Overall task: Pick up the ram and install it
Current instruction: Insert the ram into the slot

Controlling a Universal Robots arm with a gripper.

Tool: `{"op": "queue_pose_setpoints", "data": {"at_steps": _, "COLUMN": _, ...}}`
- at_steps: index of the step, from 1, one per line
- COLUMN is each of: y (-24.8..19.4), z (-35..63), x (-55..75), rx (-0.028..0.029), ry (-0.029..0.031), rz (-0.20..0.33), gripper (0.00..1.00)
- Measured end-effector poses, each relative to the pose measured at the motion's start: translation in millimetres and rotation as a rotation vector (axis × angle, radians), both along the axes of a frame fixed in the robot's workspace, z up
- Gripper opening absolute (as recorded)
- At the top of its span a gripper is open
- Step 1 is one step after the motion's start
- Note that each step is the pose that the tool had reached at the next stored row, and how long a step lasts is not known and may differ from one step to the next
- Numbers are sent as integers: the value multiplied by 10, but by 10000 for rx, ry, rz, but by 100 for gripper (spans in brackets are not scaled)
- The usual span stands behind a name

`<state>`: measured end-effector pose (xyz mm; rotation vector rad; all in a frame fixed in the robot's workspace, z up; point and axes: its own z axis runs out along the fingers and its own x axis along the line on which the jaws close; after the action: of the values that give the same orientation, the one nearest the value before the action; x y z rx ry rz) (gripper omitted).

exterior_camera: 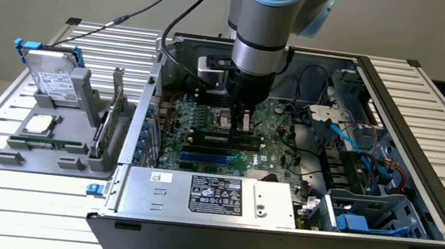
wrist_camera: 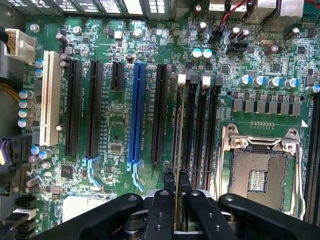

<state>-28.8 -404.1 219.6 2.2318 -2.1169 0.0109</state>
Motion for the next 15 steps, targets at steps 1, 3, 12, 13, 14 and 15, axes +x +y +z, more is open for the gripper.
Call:
{"op": "queue_pose_setpoints", "data": {"at_steps": 1, "y": 0, "z": 0, "x": 0, "rx": -1, "ry": 1, "rz": -5, "gripper": 14}}
{"op": "queue_pose_setpoints", "data": {"at_steps": 3, "y": 2, "z": -2, "x": 0, "rx": -3, "ry": 3, "rz": -11, "gripper": 14}}
{"op": "queue_pose_setpoints", "data": {"at_steps": 12, "y": 3, "z": -6, "x": 0, "rx": -21, "ry": 3, "rz": -13, "gripper": 14}}
{"op": "queue_pose_setpoints", "data": {"at_steps": 13, "y": 3, "z": -7, "x": 0, "rx": -20, "ry": 3, "rz": -14, "gripper": 14}}
{"op": "queue_pose_setpoints", "data": {"at_steps": 14, "y": 3, "z": -7, "x": 0, "rx": -20, "ry": 3, "rz": -13, "gripper": 14}}
{"op": "queue_pose_setpoints", "data": {"at_steps": 15, "y": 3, "z": -7, "x": 0, "rx": -20, "ry": 3, "rz": -13, "gripper": 14}}
